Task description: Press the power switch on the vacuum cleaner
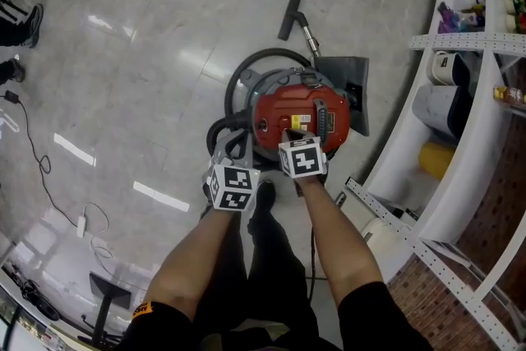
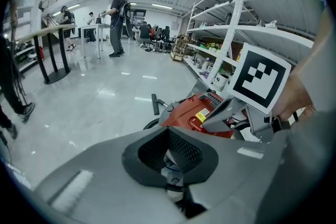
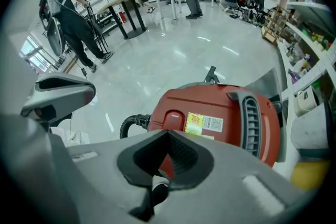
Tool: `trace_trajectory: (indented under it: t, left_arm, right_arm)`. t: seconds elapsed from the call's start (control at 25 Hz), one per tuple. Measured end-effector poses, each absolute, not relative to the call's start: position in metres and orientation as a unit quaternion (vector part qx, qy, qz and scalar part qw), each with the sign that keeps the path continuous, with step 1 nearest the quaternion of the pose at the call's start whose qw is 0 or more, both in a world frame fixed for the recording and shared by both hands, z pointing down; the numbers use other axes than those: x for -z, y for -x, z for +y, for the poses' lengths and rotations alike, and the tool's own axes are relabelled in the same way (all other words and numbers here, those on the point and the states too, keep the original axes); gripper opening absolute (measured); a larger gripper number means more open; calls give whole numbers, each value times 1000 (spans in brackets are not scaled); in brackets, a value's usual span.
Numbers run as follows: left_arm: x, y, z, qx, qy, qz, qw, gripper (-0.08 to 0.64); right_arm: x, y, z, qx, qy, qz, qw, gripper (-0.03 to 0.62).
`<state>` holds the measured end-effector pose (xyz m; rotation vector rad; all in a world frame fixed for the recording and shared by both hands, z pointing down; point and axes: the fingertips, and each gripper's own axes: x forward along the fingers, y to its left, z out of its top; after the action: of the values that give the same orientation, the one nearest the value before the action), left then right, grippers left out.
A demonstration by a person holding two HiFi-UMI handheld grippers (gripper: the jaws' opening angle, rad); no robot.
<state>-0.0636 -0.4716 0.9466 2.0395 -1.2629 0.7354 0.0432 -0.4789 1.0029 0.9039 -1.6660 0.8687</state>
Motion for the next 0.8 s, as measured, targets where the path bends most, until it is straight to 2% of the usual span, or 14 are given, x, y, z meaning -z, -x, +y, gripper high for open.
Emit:
trace_trajectory:
  t: [0.32,0.52,0.8]
  left_arm:
    - [-943,65,-474,-276,-773,-478,311,14]
    - [-934,66,-475,-276,-773,-479,312,14]
    - [-887,58,-479,-267,-782,-471,309,14]
  right_arm:
    - [-1014,-47,-463,-379,-356,-660,542,-8]
    - [-1008,-52,-461,-379,-374,-658,531,-8]
    - [-951,-57,-464,-369,-416,-674,486,-8]
